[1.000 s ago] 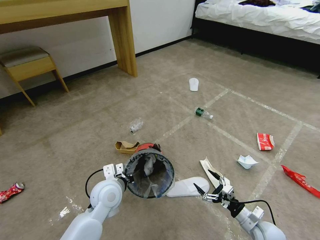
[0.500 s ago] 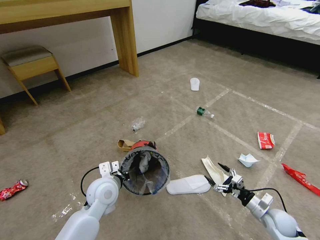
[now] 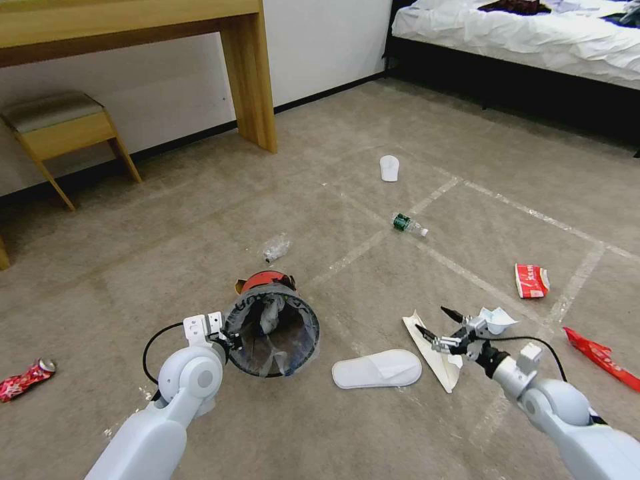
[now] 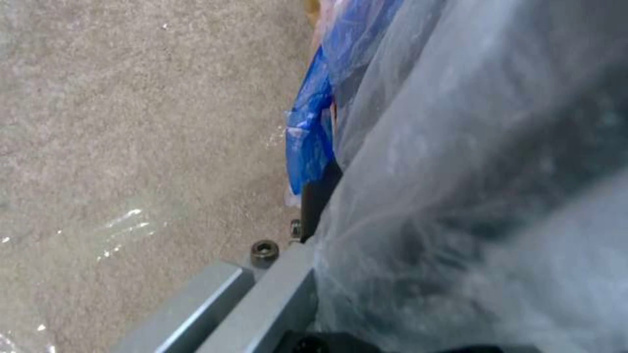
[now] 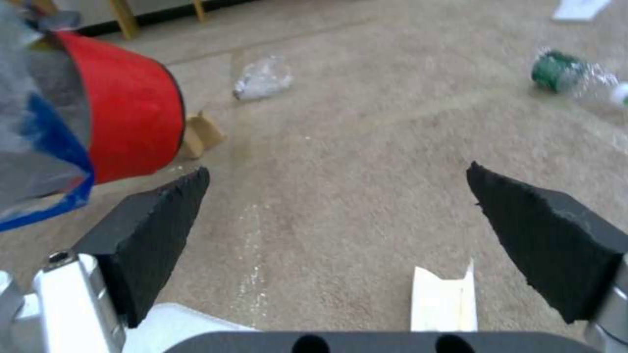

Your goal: Pick up the trash bin and place the garbage on the floor into it.

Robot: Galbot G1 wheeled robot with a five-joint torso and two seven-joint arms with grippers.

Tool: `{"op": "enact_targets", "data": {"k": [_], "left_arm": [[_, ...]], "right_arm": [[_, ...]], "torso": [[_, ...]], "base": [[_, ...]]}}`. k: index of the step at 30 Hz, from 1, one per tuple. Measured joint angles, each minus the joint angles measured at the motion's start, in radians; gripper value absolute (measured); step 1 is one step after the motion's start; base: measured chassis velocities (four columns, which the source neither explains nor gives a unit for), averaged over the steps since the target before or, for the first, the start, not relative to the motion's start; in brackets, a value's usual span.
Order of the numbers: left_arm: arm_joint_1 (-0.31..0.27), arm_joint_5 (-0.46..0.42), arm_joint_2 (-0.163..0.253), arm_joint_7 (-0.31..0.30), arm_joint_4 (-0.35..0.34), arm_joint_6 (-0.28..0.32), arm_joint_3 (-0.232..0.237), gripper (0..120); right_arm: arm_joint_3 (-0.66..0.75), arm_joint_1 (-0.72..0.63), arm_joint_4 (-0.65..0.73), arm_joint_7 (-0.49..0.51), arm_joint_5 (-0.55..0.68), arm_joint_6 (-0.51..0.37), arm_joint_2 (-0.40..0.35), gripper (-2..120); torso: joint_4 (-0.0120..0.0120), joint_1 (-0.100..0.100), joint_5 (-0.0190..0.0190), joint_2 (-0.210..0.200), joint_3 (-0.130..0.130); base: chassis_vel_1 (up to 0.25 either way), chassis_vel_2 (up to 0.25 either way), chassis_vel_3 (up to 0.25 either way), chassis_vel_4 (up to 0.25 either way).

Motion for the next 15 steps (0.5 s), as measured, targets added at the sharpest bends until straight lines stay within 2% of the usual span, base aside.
{"op": "enact_targets", "data": {"k": [5, 15], "left_arm": [[-0.017, 0.003, -0.013, 0.005, 0.026, -0.002, 0.007, 0], [-0.018, 0.008, -0.017, 0.008, 0.037, -0.002, 0.008, 0]], "right_arm": [[-0.084, 0.082, -0.059, 0.011, 0.037, -0.035, -0.009, 100], [-0.142, 0.134, -0.154, 0.007, 0.045, -0.031, 0.026, 100]], "torso": [[-0.0002, 0.000, 0.0000, 0.000, 0.000], [-0.0002, 0.000, 0.0001, 0.000, 0.000]], "base": [[0.000, 0.000, 0.000, 0.000], [0.000, 0.000, 0.000, 0.000]]}}
